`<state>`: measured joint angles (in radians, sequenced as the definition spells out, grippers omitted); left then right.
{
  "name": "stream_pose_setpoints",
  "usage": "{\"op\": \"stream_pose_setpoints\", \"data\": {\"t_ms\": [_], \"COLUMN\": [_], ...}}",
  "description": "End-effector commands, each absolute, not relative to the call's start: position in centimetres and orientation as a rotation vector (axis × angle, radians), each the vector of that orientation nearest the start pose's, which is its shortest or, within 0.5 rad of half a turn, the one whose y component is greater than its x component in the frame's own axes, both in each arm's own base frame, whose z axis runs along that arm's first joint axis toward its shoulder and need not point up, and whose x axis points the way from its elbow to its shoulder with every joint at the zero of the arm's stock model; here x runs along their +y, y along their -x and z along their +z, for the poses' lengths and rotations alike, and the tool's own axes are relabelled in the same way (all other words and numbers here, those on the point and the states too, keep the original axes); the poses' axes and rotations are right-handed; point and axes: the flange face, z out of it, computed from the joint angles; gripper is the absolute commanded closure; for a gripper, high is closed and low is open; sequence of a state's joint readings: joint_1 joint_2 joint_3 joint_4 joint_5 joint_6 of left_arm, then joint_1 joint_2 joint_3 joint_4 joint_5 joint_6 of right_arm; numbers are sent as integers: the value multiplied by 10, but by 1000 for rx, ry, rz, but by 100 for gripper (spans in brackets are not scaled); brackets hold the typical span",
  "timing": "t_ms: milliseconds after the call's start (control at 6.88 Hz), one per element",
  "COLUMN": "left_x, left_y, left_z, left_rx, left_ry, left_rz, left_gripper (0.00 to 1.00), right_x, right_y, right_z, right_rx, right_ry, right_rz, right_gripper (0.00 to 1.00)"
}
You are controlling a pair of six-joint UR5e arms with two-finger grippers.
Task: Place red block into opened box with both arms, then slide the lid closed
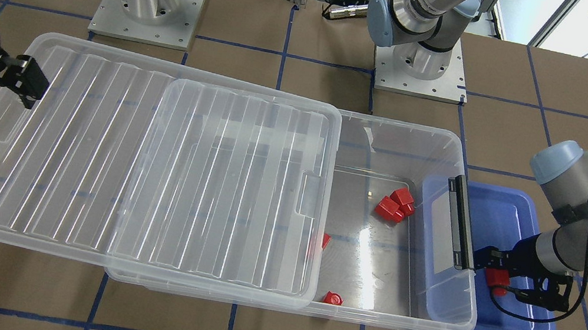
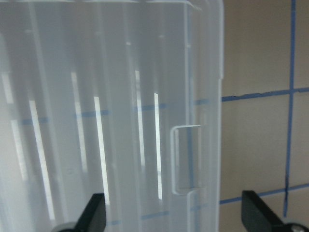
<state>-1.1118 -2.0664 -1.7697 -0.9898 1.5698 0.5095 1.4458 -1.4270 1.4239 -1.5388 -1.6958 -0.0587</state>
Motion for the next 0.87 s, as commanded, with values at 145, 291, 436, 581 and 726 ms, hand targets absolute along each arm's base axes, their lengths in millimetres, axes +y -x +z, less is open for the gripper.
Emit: {"op": "stream_pose_setpoints", "data": {"t_ms": [145,291,436,581,726], "left_x": [-606,-621,-632,-644,-651], "left_y": [-150,-149,-146,-118,-76], "left_z": [198,227,261,308,350], "left_rx": [3170,3140,3139,3140,3147], "left_ry": [-78,-99,-116,-185,-146], "left_rz": [75,22,32,58,95], "left_gripper": [100,100,100,100,100], "right_x": [-516,-510,-512,-512,-511], "right_y": [-123,-124,-124,-124,-124], "right_z": [520,511,511,514,514], "right_rx": [3088,3086,3085,3087,3087], "right_ry": [-232,-235,-234,-234,-234], "right_rz": [-14,-6,-37,-44,-42], "right_gripper": [0,0,0,0,0]}}
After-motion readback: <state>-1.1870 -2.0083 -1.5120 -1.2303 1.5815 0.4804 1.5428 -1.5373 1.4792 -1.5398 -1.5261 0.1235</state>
